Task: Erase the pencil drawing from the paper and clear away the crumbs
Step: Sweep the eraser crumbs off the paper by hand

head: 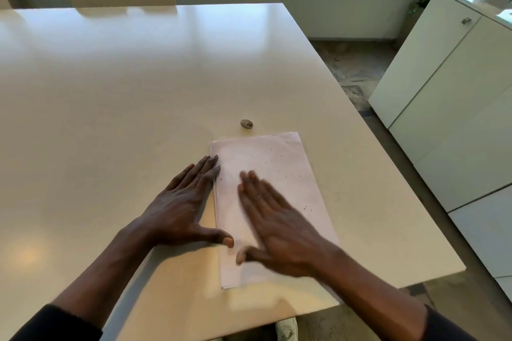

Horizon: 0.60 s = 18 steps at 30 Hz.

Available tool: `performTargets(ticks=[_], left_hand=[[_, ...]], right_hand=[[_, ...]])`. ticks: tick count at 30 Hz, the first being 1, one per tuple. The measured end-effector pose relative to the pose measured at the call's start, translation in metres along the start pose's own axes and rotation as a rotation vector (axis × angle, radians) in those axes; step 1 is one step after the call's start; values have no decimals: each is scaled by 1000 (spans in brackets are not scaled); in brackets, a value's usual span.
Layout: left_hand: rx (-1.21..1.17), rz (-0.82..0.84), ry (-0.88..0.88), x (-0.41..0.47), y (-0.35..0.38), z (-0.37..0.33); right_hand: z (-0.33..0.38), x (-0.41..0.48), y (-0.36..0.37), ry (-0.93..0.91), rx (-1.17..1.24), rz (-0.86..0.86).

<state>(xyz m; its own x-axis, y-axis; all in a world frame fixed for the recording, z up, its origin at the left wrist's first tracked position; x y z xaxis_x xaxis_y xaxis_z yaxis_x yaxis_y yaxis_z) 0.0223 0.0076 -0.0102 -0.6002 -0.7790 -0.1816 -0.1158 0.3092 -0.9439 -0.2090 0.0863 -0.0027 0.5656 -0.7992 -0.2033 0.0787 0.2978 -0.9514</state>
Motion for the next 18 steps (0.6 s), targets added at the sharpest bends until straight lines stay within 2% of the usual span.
performTargets(ticks=[2,4,10,14,18], left_hand=[[-2,12,6,1,0,0],[-1,22,8,1,1,1],[-21,20,-3,1,1,0],[-32,15,-6,0,0,0],[-9,5,4,1,1,1]], right_hand=[[21,0,7,-106,20,32],[23,2,12,-133,11,39],[-18,14,4,43,-39,37],[-37,20,-6,167,33,-1],[4,23,-1,26,9,11]])
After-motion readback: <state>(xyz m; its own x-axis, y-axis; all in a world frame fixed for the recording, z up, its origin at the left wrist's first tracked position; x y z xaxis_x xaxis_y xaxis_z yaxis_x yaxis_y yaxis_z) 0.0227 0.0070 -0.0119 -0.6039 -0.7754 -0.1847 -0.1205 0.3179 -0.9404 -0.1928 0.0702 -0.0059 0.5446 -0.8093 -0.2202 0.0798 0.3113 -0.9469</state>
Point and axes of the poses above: each hand's wrist, its own x-axis towards the middle knuckle, its own y-axis out of the palm, z = x × y, the point moved 2 cm from there along x, towards the middle knuckle, and after that the axes turned 1 degree about x, right-handed, at the moved point
